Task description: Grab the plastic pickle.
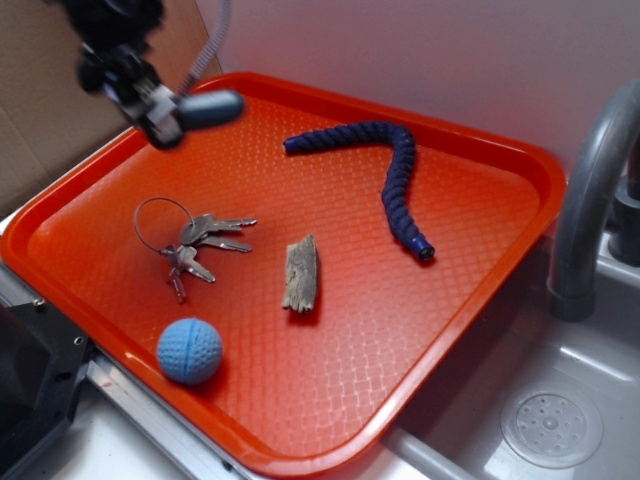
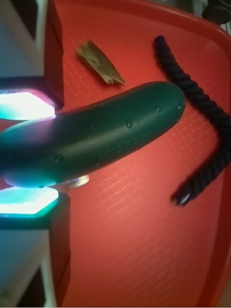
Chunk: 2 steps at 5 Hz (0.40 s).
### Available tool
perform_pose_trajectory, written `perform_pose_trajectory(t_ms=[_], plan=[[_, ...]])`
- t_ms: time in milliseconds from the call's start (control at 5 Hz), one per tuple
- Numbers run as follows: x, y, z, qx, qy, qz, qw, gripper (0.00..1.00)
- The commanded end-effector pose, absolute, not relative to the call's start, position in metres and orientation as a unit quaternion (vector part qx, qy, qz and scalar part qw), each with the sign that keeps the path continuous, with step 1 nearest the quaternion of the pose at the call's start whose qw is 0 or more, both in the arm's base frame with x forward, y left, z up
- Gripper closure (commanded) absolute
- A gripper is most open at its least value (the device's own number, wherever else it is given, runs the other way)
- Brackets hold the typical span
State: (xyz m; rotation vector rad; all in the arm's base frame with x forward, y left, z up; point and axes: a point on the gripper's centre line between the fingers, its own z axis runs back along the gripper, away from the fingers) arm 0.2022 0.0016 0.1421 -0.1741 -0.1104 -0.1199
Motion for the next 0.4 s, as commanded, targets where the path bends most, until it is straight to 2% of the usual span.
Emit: perform_pose_trajectory(t_ms=[0, 200], plan=[[0.189, 0.024, 0.191, -0.024, -0.127, 0.113, 0.985, 1.0], [0.193, 0.021, 0.179, 0.012, -0.128, 0.124, 0.984, 1.0]])
